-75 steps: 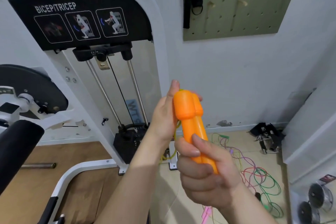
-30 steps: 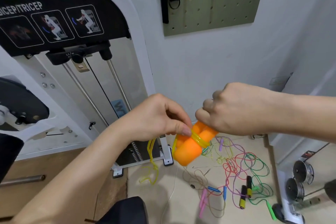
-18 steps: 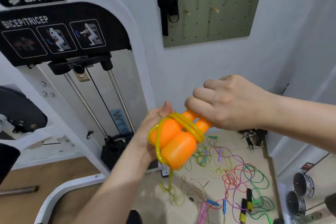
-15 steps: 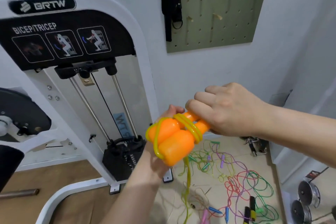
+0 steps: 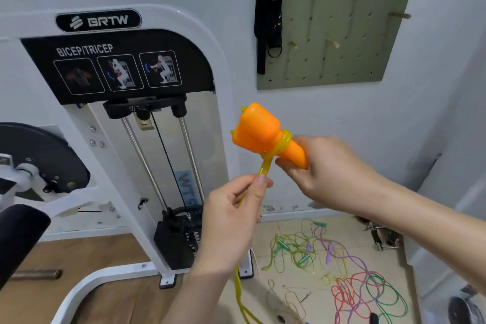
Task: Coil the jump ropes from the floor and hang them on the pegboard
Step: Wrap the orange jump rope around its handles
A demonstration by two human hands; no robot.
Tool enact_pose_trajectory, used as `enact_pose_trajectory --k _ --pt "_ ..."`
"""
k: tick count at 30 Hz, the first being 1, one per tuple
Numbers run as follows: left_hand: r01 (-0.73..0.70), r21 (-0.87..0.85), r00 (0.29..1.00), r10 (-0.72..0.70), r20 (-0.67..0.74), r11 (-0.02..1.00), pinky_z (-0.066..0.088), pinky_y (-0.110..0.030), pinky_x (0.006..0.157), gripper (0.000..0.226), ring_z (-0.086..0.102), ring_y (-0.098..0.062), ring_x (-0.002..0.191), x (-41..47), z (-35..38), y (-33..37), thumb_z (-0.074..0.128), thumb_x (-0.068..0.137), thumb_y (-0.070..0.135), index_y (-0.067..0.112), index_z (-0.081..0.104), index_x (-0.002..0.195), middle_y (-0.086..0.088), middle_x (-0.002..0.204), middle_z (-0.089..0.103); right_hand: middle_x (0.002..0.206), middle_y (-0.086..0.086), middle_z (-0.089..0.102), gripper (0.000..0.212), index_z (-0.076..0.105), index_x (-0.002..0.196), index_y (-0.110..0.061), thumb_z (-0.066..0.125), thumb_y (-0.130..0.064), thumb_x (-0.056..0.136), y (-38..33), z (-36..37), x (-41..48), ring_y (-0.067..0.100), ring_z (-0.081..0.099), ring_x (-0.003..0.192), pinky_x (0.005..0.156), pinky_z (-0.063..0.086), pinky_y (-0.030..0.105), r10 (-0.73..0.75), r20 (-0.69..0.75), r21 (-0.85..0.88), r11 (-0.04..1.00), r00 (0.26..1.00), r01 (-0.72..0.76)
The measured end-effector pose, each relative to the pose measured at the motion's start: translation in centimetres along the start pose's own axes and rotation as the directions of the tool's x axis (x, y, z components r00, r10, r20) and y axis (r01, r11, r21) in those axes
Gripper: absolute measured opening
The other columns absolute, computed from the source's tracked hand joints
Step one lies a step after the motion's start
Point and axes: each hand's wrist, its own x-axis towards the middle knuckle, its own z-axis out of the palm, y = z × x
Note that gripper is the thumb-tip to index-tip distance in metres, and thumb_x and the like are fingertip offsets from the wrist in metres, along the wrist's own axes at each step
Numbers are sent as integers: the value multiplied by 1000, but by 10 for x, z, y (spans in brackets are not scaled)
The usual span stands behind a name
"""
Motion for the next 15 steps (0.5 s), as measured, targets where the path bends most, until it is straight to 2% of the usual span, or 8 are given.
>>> enact_pose_trajectory --k 3,5,7,9,11,12,14,15 --pt "132 -47 990 -129 59 990 33 -23 51 31 41 -13 59 -1 -1 2 52 89 43 22 74 83 -4 62 45 79 9 63 15 42 91 -24 50 -36 94 -3 8 5 37 59 75 57 39 34 12 -48 -247 969 999 -23" --pt "160 8 985 -160 72 987 31 -28 54 28 37 -16 59 2 0 4 50 94 40 26 74 87 -3 62 39 83 10 63 13 39 95 -22 49 -30 93 -4 12 8 38 61 77 55 33 33 9 -57 -400 916 998 -31" --pt "100 172 991 -113 70 980 33 -29 58 26 39 -13 55 4 1 1 48 97 40 28 70 89 9 55 43 86 8 64 13 38 96 -20 50 -22 91 -6 17 11 36 60 74 51 28 31 17 -28 -520 854 999 -29" --pt "-10 394 994 -32 101 919 38 -33 61 22 47 -13 57 2 1 2 47 96 36 23 63 88 8 57 51 91 7 64 16 35 94 -19 50 -17 89 -6 20 13 33 59 75 49 26 30 46 46 -583 812 998 -10" --pt "-120 604 988 33 153 788 45 -35 70 17 58 -16 73 -3 1 6 49 95 33 31 60 109 6 70 62 99 7 64 13 41 97 -18 50 -14 89 -3 22 14 32 63 87 56 33 31 99 152 -606 795 983 14" --pt "-170 673 981 57 187 720 45 -36 75 27 59 -18 79 -6 -1 8 50 95 33 36 53 121 4 75 64 104 7 64 12 46 101 -17 50 -14 90 0 22 14 31 64 94 60 35 31 131 217 -615 788 967 31" --pt "-234 699 965 76 250 676 45 -35 73 29 58 -17 77 -6 -6 13 52 94 32 40 51 122 4 74 63 107 7 64 16 54 107 -17 51 -17 91 2 20 12 30 63 96 64 38 31 182 359 -621 779 915 89" --pt "-207 656 965 40 260 726 44 -31 68 25 57 -13 70 -3 -9 15 55 93 29 39 57 116 7 68 62 104 5 63 17 55 107 -18 51 -16 91 1 20 9 29 62 93 64 40 31 193 422 -621 773 886 128"
